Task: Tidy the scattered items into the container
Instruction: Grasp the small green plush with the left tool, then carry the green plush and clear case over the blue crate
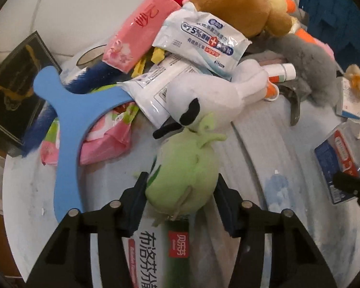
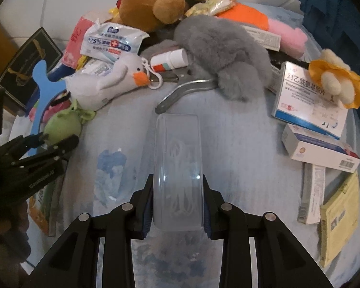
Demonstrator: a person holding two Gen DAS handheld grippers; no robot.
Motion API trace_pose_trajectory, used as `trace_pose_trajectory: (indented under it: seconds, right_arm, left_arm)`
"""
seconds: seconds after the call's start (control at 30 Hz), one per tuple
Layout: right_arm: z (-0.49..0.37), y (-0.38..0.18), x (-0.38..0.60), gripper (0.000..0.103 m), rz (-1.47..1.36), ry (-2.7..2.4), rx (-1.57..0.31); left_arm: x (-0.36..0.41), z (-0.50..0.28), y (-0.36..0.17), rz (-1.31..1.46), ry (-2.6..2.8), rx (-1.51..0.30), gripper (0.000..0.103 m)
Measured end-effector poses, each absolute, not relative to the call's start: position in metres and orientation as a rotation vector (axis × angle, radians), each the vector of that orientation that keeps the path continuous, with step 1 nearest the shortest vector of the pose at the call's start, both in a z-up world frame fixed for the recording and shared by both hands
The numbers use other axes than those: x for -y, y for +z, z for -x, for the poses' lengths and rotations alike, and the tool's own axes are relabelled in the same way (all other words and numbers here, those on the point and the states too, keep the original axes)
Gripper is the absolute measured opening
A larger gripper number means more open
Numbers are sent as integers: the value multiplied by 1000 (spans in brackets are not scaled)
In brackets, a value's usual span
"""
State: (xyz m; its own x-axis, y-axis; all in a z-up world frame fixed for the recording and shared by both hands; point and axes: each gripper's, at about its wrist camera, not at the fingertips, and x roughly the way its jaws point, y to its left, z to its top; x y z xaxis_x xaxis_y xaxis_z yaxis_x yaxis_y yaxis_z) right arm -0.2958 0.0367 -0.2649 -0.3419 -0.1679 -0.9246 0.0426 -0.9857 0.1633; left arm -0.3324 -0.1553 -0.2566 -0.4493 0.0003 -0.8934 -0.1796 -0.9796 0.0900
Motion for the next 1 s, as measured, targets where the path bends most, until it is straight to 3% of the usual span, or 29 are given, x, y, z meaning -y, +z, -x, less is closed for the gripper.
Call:
trace_pose_trajectory:
  seconds: [0.3, 1.0]
  right_arm:
    - [294, -235, -29, 32, -1631, -2492, 154]
    - [216, -87, -20, 32, -1248, -2686, 69]
  left_arm:
    - [161, 303, -216, 1501, 2607, -169, 51]
    - [147, 224, -87, 1124, 2705, -111, 51]
